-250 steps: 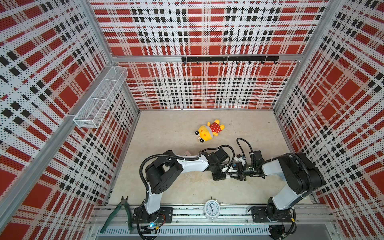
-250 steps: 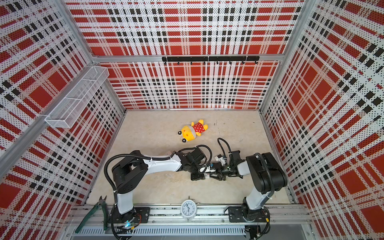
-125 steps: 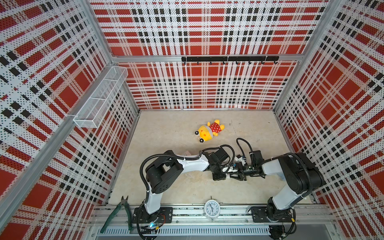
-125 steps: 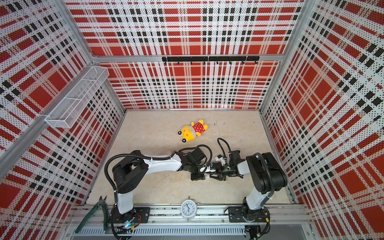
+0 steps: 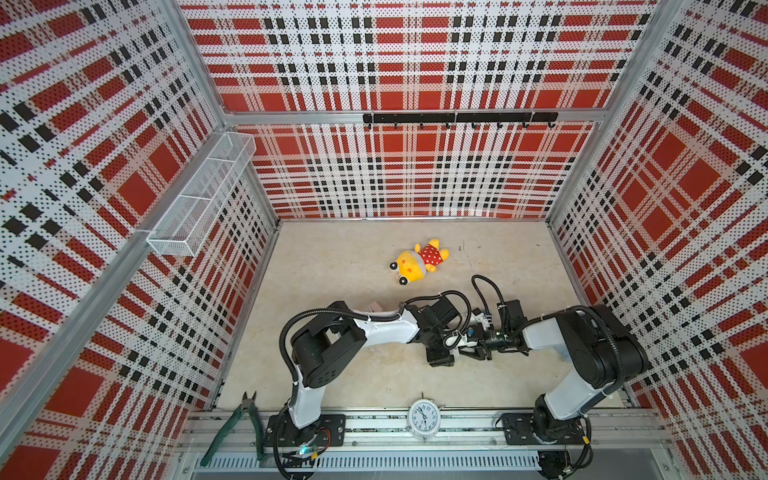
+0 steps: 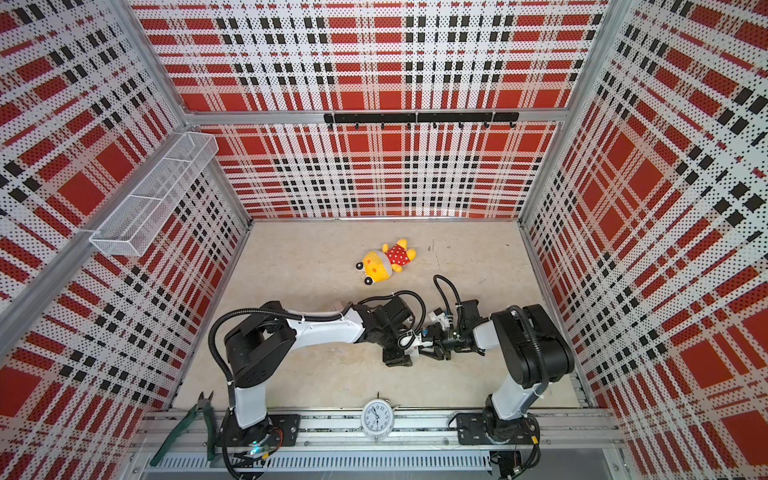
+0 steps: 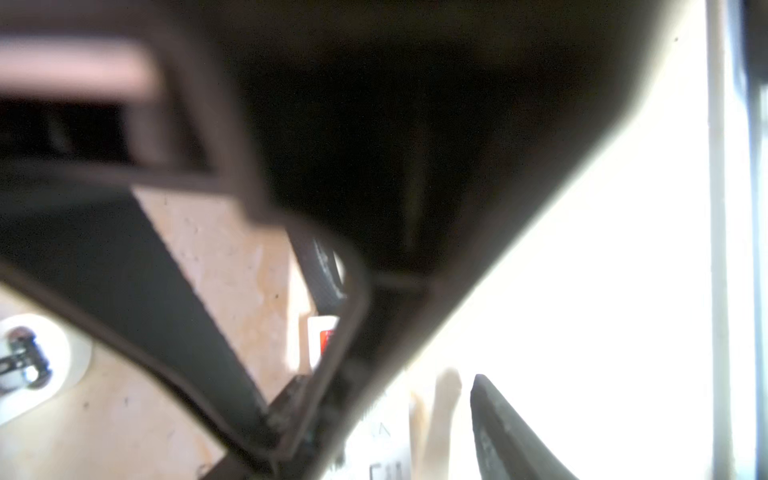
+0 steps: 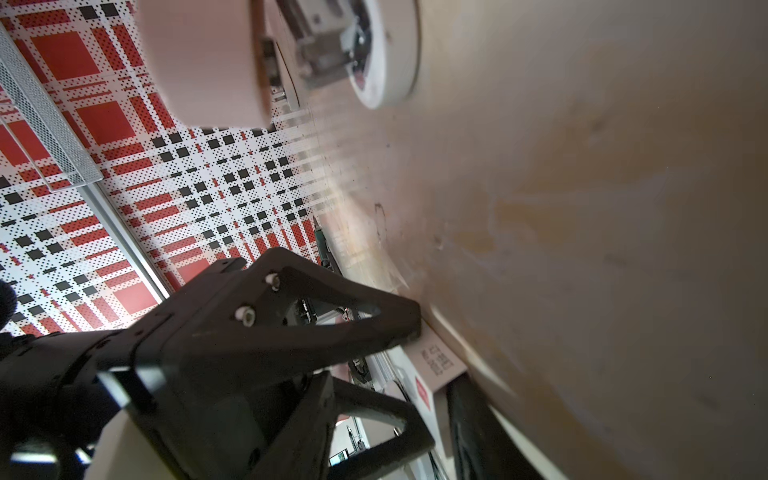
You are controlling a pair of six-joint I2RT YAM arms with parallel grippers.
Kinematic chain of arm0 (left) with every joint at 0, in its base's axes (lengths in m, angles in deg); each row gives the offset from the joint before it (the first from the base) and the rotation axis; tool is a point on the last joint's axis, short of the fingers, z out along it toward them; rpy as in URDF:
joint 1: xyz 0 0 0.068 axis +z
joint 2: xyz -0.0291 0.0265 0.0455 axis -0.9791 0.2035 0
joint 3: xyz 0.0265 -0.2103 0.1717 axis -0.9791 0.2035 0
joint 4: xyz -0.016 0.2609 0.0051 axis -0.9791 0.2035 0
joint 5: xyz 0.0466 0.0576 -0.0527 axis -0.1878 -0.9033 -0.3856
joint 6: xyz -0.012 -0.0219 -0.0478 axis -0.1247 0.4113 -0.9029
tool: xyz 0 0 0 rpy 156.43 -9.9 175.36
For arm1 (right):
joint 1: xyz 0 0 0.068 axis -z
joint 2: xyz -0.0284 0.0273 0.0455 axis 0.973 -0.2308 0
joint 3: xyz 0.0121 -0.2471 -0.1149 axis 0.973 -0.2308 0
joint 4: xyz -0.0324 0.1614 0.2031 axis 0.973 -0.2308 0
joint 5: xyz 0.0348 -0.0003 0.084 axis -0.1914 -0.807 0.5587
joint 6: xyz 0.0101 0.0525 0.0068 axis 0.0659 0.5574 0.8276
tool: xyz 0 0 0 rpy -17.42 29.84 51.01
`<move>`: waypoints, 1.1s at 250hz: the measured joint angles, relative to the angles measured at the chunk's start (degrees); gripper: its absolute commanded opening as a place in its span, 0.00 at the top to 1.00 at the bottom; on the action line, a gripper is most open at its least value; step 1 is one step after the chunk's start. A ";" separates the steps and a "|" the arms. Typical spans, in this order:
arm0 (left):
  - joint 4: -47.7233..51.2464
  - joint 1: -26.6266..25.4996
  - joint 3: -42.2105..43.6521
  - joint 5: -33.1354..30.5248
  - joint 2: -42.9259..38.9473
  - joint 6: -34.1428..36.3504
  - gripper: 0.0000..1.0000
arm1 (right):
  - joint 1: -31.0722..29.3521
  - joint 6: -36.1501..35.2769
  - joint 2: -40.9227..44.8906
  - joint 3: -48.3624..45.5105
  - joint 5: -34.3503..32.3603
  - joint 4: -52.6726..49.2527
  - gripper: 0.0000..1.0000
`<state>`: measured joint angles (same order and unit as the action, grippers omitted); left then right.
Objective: Load the staples into the stapler
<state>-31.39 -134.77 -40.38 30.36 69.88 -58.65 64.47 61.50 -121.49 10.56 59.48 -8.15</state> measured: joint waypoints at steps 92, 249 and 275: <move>4.66 3.30 0.13 -1.14 -5.14 1.86 0.30 | 0.50 -0.59 1.92 -0.09 -1.99 -0.02 0.49; 6.51 0.61 0.83 -5.33 -3.65 2.16 0.35 | 0.70 -2.51 4.35 -1.81 -3.85 -1.49 0.57; 6.03 0.48 1.01 -5.75 -2.99 1.49 0.37 | 0.72 -2.78 4.85 -1.95 -4.15 -1.84 0.58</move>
<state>-25.35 -134.29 -39.38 24.61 66.88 -57.17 65.19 58.72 -116.64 8.61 55.33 -9.99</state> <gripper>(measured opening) 0.640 0.430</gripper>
